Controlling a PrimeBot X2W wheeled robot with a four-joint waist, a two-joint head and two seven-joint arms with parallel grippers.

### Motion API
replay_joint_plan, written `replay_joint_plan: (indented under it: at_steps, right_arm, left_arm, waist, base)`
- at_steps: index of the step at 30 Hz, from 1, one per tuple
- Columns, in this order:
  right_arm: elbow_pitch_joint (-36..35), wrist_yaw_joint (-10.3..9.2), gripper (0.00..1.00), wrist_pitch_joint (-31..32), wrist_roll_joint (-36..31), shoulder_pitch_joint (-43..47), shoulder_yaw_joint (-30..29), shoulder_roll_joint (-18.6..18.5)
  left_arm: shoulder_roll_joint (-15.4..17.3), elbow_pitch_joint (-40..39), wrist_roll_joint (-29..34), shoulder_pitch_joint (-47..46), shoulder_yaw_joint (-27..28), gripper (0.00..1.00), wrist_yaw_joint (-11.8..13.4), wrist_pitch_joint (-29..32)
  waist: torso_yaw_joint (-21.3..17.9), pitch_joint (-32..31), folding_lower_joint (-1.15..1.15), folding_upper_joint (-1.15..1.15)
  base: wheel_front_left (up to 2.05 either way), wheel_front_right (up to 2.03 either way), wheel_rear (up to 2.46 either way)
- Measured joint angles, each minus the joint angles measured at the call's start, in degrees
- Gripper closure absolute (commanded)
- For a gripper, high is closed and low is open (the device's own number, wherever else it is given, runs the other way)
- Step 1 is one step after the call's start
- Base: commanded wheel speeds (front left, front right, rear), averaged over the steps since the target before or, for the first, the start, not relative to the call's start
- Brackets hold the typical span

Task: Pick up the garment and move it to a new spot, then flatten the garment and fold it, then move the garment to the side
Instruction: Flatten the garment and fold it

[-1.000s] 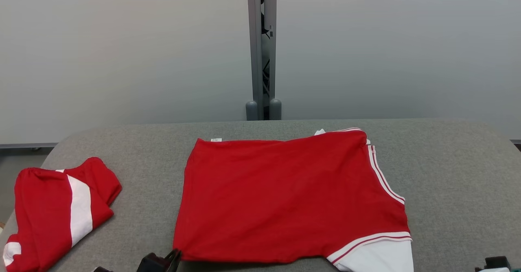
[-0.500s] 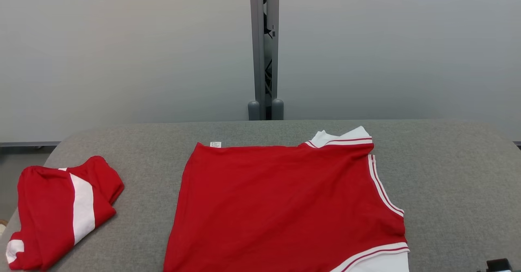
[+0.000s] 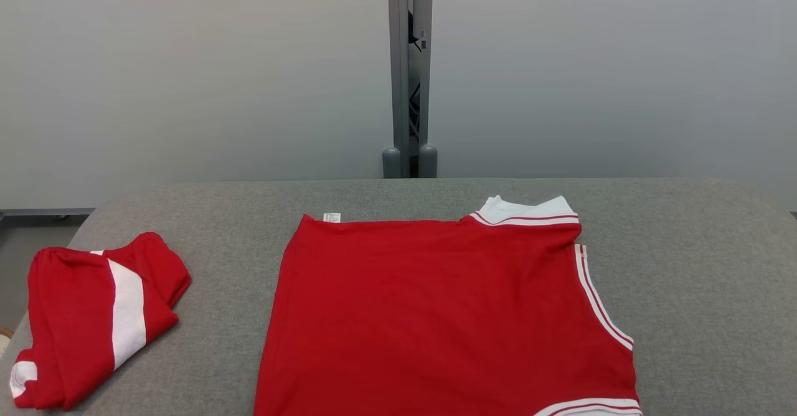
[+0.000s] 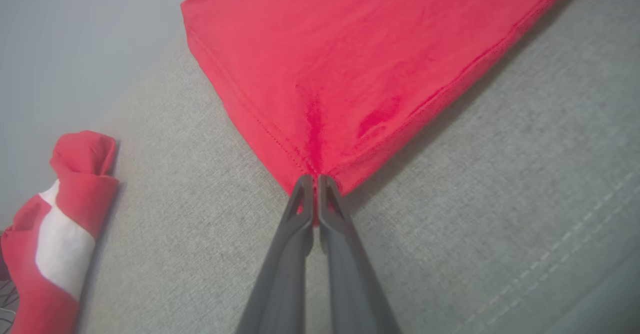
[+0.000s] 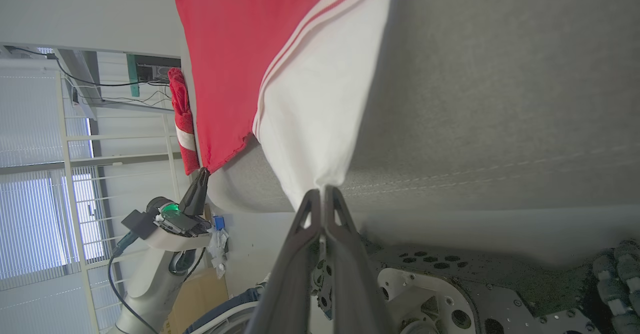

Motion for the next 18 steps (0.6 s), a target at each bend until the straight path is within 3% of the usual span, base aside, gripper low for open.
replay_joint_plan:
  at_steps: [18]
  right_arm:
    - [-7.3,0.00,1.00,-7.2,8.1,-1.2,12.4,-7.4]
  left_arm:
    - [1.8,-2.4,-0.5,3.7,-3.9,1.00,-0.2,0.0]
  waist:
    - [0.6,-0.9,0.00,0.00]
  base:
    - [0.00,0.00,0.00]
